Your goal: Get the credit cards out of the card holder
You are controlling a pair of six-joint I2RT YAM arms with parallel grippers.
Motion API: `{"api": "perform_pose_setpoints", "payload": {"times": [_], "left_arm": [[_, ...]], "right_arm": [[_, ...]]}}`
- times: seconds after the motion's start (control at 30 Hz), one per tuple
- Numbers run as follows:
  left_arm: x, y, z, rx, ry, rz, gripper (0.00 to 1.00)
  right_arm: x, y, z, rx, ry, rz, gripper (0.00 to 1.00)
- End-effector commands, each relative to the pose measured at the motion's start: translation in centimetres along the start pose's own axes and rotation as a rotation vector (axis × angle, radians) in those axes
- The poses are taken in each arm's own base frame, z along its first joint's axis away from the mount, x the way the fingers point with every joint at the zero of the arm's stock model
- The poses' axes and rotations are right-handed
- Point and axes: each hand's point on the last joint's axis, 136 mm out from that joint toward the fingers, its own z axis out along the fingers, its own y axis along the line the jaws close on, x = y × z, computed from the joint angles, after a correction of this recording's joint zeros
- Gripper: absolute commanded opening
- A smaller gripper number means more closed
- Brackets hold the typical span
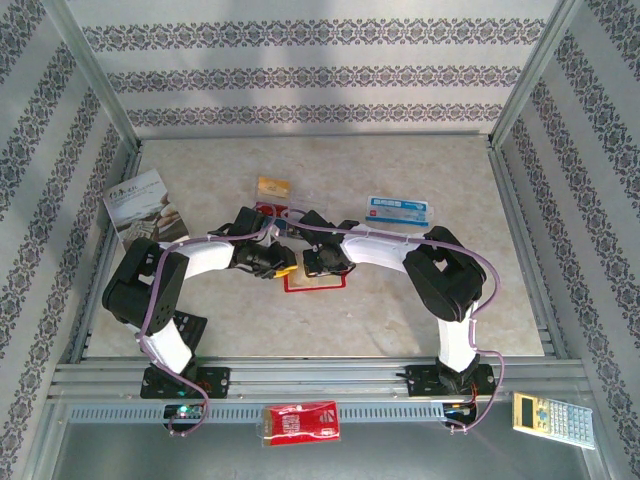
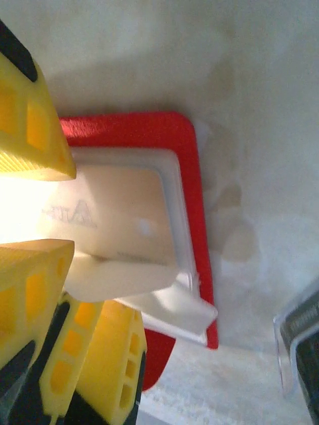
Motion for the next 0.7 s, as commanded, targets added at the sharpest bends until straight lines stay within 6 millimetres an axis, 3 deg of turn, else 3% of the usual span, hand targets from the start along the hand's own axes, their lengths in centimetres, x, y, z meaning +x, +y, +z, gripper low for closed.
{"api": "perform_pose_setpoints", "payload": {"times": [0.0,0.43,0.67], "left_arm": [[-0.4,-1.8,0.4,0.064,0.002,0.026,0.29],[-0.4,-1.4,-1.7,-0.01,-0.054,0.072,0.21],[-0.5,-1.3,-1.5,-0.011,-0.052,0.069,0.26]], "right_arm": [[2.5,-3.1,2.1,0.093,0.081,0.008,0.35],[2.3,-3.1,1.8,0.076,0.062,0.016,0.34],[2.3,-3.2,2.0,0.072,0.062,0.018,0.33]]}}
